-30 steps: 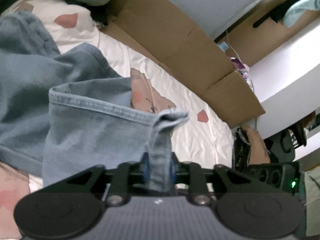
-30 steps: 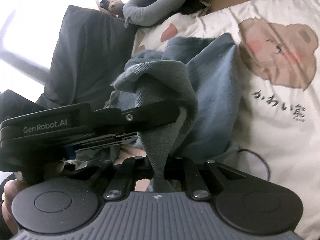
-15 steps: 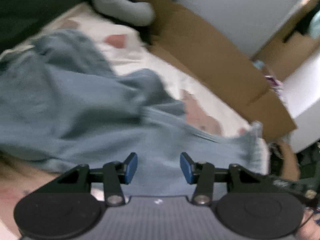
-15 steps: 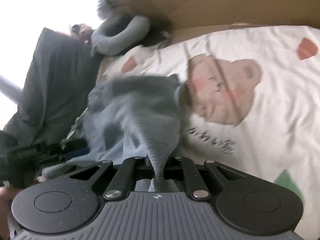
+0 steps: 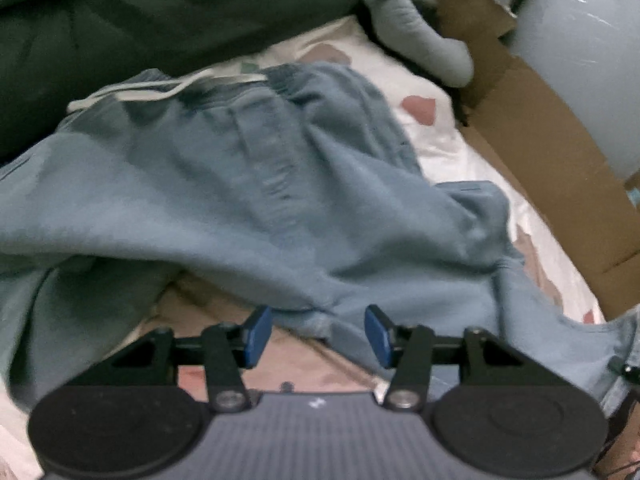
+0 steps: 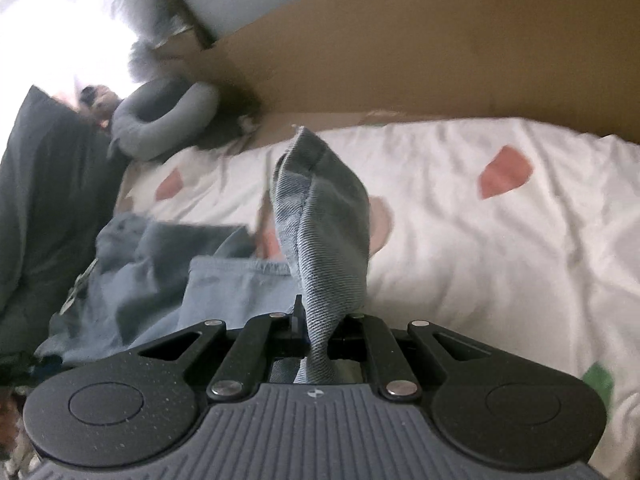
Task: Fold clothes
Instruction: 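Lift the held jeans leg with the right gripper and carry it over the jeans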
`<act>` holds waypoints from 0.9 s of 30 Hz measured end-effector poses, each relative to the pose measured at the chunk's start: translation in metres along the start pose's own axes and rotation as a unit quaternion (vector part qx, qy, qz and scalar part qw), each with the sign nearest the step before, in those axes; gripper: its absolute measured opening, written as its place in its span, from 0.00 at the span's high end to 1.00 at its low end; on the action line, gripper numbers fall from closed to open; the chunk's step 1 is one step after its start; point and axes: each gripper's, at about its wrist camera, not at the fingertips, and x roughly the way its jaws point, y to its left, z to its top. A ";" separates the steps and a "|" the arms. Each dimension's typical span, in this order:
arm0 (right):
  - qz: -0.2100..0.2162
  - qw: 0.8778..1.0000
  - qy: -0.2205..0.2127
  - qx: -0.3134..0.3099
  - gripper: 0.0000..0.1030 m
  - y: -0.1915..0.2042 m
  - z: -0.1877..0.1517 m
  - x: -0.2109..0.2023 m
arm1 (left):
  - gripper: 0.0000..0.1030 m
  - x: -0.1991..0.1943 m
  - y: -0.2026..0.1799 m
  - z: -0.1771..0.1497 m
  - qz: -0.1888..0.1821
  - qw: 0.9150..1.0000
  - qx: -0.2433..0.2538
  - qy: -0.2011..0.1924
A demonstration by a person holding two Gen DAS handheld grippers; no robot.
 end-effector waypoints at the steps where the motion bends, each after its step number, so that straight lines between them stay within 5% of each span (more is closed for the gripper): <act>1: -0.008 1.000 -0.005 0.003 0.95 -0.005 0.003 -0.002 | 0.44 0.000 0.003 -0.002 0.004 1.000 0.001 0.001; 20: -0.116 0.988 -0.100 0.017 0.94 -0.063 0.067 -0.037 | 0.37 0.011 0.081 -0.034 0.137 0.990 0.025 0.030; 23: -0.121 0.988 -0.091 0.035 0.91 -0.070 0.060 -0.036 | 0.34 0.015 0.089 -0.038 0.151 0.988 0.033 0.029; 27: -0.124 0.988 -0.082 0.042 0.69 -0.072 0.044 -0.038 | 0.31 0.025 0.099 -0.044 0.172 0.983 0.058 0.026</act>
